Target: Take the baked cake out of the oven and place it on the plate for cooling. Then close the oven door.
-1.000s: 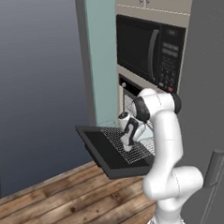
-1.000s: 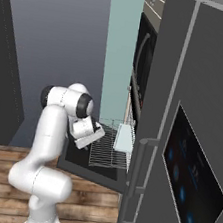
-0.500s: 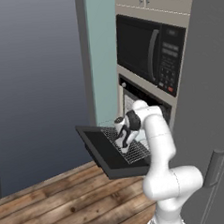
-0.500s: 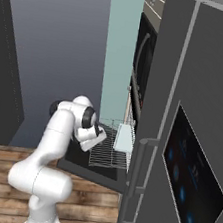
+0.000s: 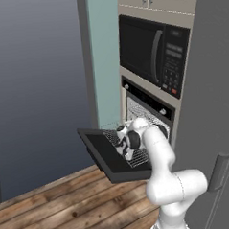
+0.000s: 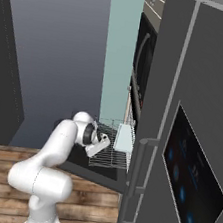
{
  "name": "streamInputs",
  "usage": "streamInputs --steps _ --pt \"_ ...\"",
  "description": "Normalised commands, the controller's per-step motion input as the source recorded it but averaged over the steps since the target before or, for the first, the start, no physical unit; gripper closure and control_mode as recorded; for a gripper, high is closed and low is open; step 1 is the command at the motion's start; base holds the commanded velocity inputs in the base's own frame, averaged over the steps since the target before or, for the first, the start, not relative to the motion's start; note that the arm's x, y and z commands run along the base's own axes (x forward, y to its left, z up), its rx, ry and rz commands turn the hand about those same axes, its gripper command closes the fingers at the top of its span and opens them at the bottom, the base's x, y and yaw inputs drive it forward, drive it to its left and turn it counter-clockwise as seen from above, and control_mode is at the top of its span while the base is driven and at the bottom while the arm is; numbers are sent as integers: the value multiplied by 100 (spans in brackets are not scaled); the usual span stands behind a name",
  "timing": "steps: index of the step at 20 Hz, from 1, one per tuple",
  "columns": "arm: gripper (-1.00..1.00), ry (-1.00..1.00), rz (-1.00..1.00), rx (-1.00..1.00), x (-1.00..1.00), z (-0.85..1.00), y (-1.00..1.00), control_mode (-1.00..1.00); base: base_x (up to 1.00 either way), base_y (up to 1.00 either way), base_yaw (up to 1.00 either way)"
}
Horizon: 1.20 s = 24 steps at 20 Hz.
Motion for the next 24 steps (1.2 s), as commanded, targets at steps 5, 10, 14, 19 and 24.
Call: streamInputs --steps 5,10,14,19,24 --pt "-100 2 3 -2 65 -41 -1 -100 0 0 0" --pt "-100 7 11 -1 75 -23 5 -100 0 0 0" --pt "-100 0 11 -4 6 -16 -8 -100 0 0 0" --pt "-100 5 4 -19 9 -42 -68 -100 0 0 0" --pt "-100 3 1 -18 23 -1 -97 -100 0 0 0"
